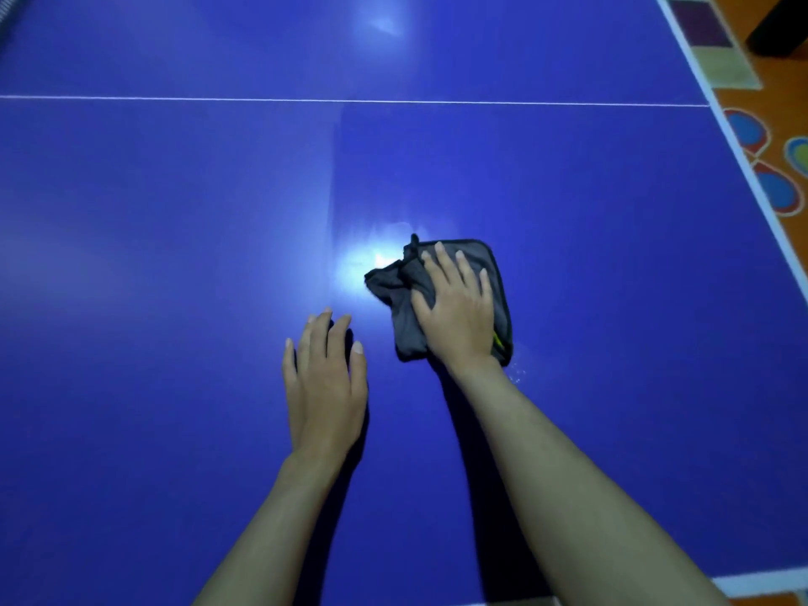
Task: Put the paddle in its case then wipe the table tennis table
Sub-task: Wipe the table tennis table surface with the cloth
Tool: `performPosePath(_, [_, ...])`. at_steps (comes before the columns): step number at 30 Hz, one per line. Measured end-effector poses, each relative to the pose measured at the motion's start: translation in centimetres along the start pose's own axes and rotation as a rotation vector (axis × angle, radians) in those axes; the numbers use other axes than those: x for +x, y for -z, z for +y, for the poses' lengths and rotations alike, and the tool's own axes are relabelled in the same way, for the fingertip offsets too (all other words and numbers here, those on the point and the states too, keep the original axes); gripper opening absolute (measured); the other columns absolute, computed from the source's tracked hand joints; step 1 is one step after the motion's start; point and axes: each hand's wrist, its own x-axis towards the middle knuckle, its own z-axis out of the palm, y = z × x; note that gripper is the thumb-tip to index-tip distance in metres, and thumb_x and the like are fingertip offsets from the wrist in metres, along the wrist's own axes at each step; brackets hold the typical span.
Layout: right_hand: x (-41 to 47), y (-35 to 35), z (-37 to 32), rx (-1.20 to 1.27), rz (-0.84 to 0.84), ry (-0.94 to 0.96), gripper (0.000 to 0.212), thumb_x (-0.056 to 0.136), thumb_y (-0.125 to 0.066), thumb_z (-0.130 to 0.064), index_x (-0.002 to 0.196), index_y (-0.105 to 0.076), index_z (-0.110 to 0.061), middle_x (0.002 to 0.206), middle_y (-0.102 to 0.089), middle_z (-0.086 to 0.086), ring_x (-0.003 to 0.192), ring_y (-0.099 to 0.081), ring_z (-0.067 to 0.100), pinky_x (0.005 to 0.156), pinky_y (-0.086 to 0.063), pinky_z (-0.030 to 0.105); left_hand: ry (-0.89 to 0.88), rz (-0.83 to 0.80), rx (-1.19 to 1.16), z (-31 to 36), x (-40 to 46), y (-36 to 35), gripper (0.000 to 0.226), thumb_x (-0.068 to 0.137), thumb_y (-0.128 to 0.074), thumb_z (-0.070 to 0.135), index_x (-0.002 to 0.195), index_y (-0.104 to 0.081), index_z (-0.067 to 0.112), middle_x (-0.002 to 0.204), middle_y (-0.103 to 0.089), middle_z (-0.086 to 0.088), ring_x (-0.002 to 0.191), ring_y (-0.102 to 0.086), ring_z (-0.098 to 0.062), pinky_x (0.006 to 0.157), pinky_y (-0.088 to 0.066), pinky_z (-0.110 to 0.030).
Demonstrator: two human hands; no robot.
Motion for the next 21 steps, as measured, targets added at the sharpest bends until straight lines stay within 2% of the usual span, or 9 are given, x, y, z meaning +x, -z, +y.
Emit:
performPosePath(4, [3.1,0.5,1.9,0.024,-0.014,-0.038,0.07,0.096,-0.026,-0.058,0.157,-0.045,-0.03,0.168,-0.034,-0.008,0.157,-0.027,0.02,0.128,-0.018,0.052,-0.039,-0.004,0.014,0.8,0.9,-0.6,0.041,0.107,-0.033,0.033,0.144,-0.047,0.021,0.16,-0.04,0.001,0.153,-0.026,-0.017,0.127,-0.017,-0.048])
performPosePath(8, [1.2,0.5,2.6,0.008,-0.013,-0.069,0.061,0.102,-0.045,-0.051,0.159,-0.041,-0.029,0.169,-0.031,-0.007,0.158,-0.024,0.021,0.128,-0.016,0.054,-0.052,-0.017,0.022,1.6,0.0,-0.8,0.036,0.109,-0.039,0.028,0.143,-0.048,0.022,0.16,-0.039,0.002,0.154,-0.025,-0.016,0.127,-0.017,-0.048])
performPosePath(17, [-14.8,2.4,6.1,-0.019,-0.013,-0.079,0.065,0.103,-0.047,-0.053,0.161,-0.036,-0.026,0.17,-0.028,-0.005,0.159,-0.023,0.022,0.127,-0.019,0.056,-0.044,-0.012,0.052,4.4,-8.3,-0.4,0.039,0.108,-0.045,0.028,0.146,-0.048,0.021,0.159,-0.043,-0.001,0.152,-0.029,-0.019,0.125,-0.021,-0.051])
performPosePath(21, [-23.5,3.5,7.5,-0.024,-0.035,-0.058,0.068,0.102,-0.038,-0.057,0.163,-0.034,-0.026,0.171,-0.026,-0.005,0.159,-0.021,0.021,0.127,-0.021,0.055,-0.022,-0.037,0.083,5.7,-13.2,0.1,0.041,0.108,-0.045,0.031,0.147,-0.048,0.021,0.158,-0.043,-0.003,0.152,-0.03,-0.02,0.124,-0.023,-0.052])
